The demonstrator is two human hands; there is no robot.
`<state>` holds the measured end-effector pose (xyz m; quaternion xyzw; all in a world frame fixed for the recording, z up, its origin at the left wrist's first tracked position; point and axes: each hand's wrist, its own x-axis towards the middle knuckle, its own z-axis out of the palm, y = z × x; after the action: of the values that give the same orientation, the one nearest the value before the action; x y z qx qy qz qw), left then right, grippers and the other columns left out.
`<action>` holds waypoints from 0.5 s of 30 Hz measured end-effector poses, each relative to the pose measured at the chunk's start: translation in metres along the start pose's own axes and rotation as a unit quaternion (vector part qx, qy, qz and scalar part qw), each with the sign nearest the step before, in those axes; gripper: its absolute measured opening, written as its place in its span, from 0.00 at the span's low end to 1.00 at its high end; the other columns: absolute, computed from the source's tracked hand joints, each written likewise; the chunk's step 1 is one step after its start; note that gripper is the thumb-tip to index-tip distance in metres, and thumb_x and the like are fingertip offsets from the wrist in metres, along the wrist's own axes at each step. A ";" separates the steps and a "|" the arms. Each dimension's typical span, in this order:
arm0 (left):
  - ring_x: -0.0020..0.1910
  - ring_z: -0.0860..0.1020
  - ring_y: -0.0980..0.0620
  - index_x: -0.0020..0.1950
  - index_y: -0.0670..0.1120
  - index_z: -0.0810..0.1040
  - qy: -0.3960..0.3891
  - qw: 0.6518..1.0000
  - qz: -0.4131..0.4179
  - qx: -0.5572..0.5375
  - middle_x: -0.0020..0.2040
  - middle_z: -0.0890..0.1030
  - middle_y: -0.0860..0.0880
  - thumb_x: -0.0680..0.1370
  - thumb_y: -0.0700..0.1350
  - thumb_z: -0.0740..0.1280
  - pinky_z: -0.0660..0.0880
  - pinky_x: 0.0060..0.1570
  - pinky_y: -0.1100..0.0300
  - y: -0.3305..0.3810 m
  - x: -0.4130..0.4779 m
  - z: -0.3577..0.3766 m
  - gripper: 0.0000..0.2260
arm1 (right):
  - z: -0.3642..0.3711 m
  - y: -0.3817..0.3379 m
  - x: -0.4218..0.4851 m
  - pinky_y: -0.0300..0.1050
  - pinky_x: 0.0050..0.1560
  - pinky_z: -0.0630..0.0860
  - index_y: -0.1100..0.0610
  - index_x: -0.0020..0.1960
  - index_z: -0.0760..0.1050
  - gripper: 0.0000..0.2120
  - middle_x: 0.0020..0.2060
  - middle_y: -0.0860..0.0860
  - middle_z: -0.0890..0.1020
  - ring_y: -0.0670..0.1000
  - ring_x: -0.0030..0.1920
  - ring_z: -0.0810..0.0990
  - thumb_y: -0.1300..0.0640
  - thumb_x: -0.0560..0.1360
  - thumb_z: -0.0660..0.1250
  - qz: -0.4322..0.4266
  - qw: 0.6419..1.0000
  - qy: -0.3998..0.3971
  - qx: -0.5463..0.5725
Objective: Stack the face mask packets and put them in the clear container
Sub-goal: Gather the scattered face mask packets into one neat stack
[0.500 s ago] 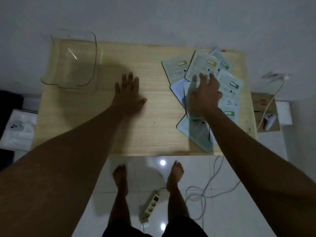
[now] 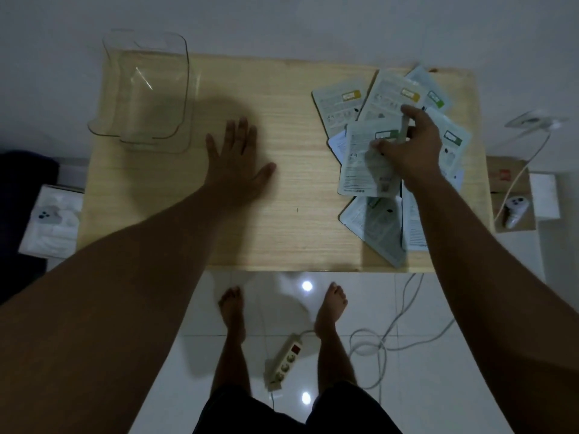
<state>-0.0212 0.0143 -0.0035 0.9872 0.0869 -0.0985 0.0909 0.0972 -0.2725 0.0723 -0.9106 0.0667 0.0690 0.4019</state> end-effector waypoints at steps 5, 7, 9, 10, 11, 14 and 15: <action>0.79 0.41 0.43 0.79 0.44 0.45 -0.020 1.000 -0.004 -0.003 0.80 0.43 0.43 0.76 0.68 0.48 0.42 0.71 0.31 -0.003 0.004 -0.002 0.39 | 0.032 -0.071 -0.005 0.31 0.50 0.72 0.57 0.68 0.74 0.25 0.58 0.51 0.82 0.42 0.49 0.79 0.59 0.71 0.72 -0.114 0.993 -0.013 -0.037; 0.79 0.41 0.43 0.79 0.44 0.45 -0.025 1.000 -0.003 -0.010 0.80 0.43 0.43 0.76 0.68 0.49 0.42 0.71 0.31 -0.004 0.006 -0.004 0.40 | 0.061 -0.093 -0.010 0.36 0.55 0.75 0.57 0.63 0.79 0.20 0.57 0.52 0.83 0.46 0.52 0.81 0.56 0.71 0.73 -0.117 0.991 -0.039 -0.045; 0.79 0.41 0.43 0.79 0.44 0.46 -0.025 1.000 -0.004 -0.014 0.80 0.43 0.44 0.76 0.68 0.51 0.42 0.70 0.31 -0.004 0.007 -0.004 0.40 | 0.091 -0.106 -0.020 0.39 0.60 0.75 0.57 0.64 0.78 0.21 0.59 0.54 0.82 0.51 0.57 0.80 0.60 0.71 0.72 -0.086 0.992 -0.087 -0.042; 0.79 0.42 0.43 0.79 0.45 0.46 -0.024 1.000 -0.003 -0.017 0.80 0.43 0.44 0.76 0.68 0.51 0.42 0.70 0.31 -0.004 0.008 -0.004 0.40 | 0.104 -0.109 -0.025 0.42 0.61 0.73 0.58 0.64 0.77 0.22 0.60 0.55 0.81 0.52 0.60 0.79 0.58 0.71 0.72 -0.078 0.990 -0.105 -0.047; 0.79 0.42 0.43 0.79 0.45 0.46 -0.022 1.000 -0.001 -0.018 0.81 0.43 0.44 0.76 0.69 0.51 0.42 0.70 0.31 -0.005 0.009 -0.003 0.40 | 0.115 -0.111 -0.030 0.44 0.63 0.71 0.58 0.65 0.76 0.23 0.61 0.55 0.79 0.54 0.63 0.77 0.53 0.72 0.72 -0.072 0.989 -0.122 -0.052; 0.79 0.42 0.42 0.79 0.46 0.47 -0.023 1.000 0.003 -0.014 0.81 0.44 0.44 0.76 0.68 0.52 0.42 0.69 0.31 -0.006 0.010 -0.001 0.40 | 0.128 -0.106 -0.039 0.43 0.66 0.68 0.59 0.64 0.76 0.20 0.63 0.55 0.79 0.55 0.65 0.75 0.53 0.75 0.69 -0.090 0.981 -0.156 -0.069; 0.79 0.42 0.42 0.79 0.45 0.47 -0.023 1.000 0.003 -0.013 0.81 0.44 0.44 0.77 0.66 0.52 0.43 0.70 0.31 -0.007 0.010 -0.001 0.39 | 0.128 -0.100 -0.040 0.43 0.66 0.69 0.58 0.64 0.78 0.17 0.62 0.55 0.80 0.55 0.64 0.77 0.57 0.75 0.67 -0.104 0.979 -0.156 -0.079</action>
<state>-0.0128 0.0227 -0.0056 0.9836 0.0829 -0.1201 0.1063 0.0668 -0.1085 0.0666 -0.9197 -0.0975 0.1730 0.3387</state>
